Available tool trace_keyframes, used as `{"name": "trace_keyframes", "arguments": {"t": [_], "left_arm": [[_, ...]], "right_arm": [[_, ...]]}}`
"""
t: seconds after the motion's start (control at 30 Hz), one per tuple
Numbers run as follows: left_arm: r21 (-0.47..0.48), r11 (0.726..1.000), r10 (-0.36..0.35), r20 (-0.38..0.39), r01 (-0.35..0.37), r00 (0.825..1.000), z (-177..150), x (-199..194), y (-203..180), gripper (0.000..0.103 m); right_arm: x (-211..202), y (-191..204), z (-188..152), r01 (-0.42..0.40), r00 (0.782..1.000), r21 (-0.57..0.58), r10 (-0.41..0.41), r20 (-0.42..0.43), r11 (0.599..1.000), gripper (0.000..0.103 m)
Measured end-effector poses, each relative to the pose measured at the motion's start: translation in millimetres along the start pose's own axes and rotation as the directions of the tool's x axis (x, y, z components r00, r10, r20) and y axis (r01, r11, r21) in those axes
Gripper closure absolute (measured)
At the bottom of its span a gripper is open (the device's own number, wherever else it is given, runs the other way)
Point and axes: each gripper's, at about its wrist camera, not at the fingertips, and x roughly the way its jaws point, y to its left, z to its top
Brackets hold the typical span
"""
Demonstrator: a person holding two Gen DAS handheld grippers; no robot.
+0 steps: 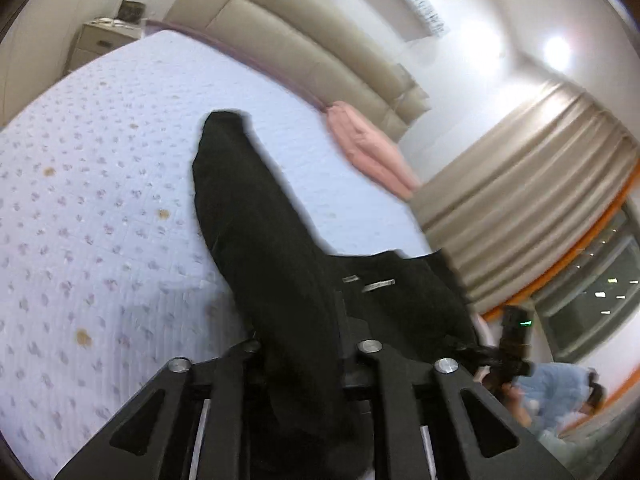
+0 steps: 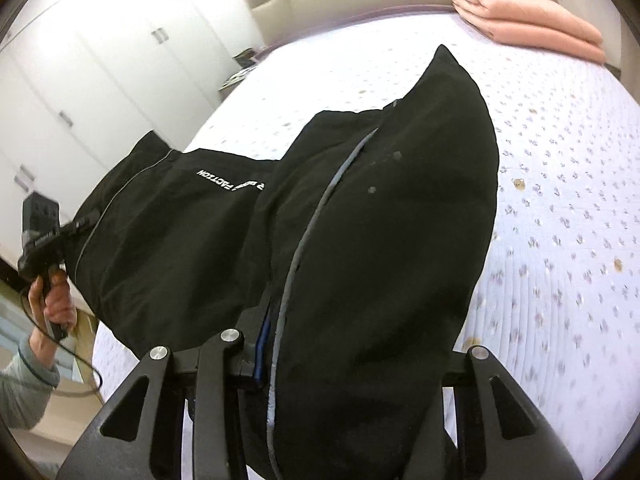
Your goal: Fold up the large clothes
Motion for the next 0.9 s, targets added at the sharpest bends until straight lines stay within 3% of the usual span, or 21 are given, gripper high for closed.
{"name": "trace_keyframes", "arguments": {"t": [0.03,0.13,0.2,0.3,0.33,0.37,0.47,0.53,0.6,0.63,0.73,0.87,0.9], "left_arm": [[-0.002,1.0,-0.02,0.002,0.02,1.0,-5.7,-14.1,-7.2,0.091],[0.051,0.998,0.046,-0.061,-0.043,0.997,-30.6,-31.2,-17.2,0.092],[0.003,0.997,0.072,-0.108,-0.072,0.991,-55.8,-38.2,0.2,0.092],[-0.051,0.98,0.186,-0.136,-0.195,0.973,-78.5,-31.0,34.0,0.088],[-0.046,0.967,0.242,-0.146,-0.251,0.959,-81.5,-23.3,48.0,0.086],[-0.028,0.957,0.281,-0.156,-0.289,0.947,-82.8,-16.5,59.7,0.076],[-0.051,0.933,0.336,-0.224,-0.356,0.915,-77.8,21.9,108.3,0.061],[-0.14,0.931,0.296,-0.254,-0.338,0.921,-75.1,38.4,135.5,0.054],[-0.185,0.921,0.286,-0.272,-0.342,0.919,-74.4,44.5,147.9,0.033],[-0.206,0.916,0.282,-0.278,-0.344,0.918,-74.5,47.2,152.6,0.031],[-0.244,0.916,0.233,-0.324,-0.319,0.917,-81.0,55.3,166.7,0.026],[-0.367,0.91,0.047,-0.375,-0.195,0.926,-89.9,73.5,181.1,0.025],[-0.355,0.915,0.045,-0.375,-0.189,0.926,-94.6,73.5,175.8,0.032]], "right_arm": [[-4.9,6.2,-6.2,-0.002,1.0,-0.003,0.002,-0.002,1.0,0.06],[-15.6,40.5,-35.4,-0.004,1.0,-0.028,0.004,-0.028,1.0,0.06],[-12.7,56.4,-59.0,0.05,0.997,-0.064,-0.054,-0.063,0.997,0.06],[9.2,36.6,-91.9,0.125,0.983,0.033,-0.119,-0.143,0.992,0.06],[17.0,25.5,-101.0,0.156,0.976,0.069,-0.143,-0.164,0.985,0.059],[23.6,13.2,-109.8,0.168,0.973,0.113,-0.147,-0.18,0.979,0.057],[41.7,-16.4,-128.2,0.189,0.968,0.207,-0.146,-0.204,0.96,0.032],[52.3,-32.7,-134.7,0.163,0.972,0.255,-0.111,-0.206,0.953,0.024],[59.3,-44.7,-138.5,0.133,0.975,0.284,-0.073,-0.21,0.95,0.016],[62.2,-49.7,-140.1,0.113,0.975,0.297,-0.049,-0.215,0.948,0.014],[72.3,-63.6,-145.3,0.052,0.976,0.341,0.025,-0.216,0.939,0.007],[93.2,-76.2,-150.4,-0.066,0.967,0.448,0.168,-0.192,0.892,0.005],[95.2,-75.1,-149.3,-0.072,0.968,0.441,0.168,-0.184,0.895,0.005]]}}
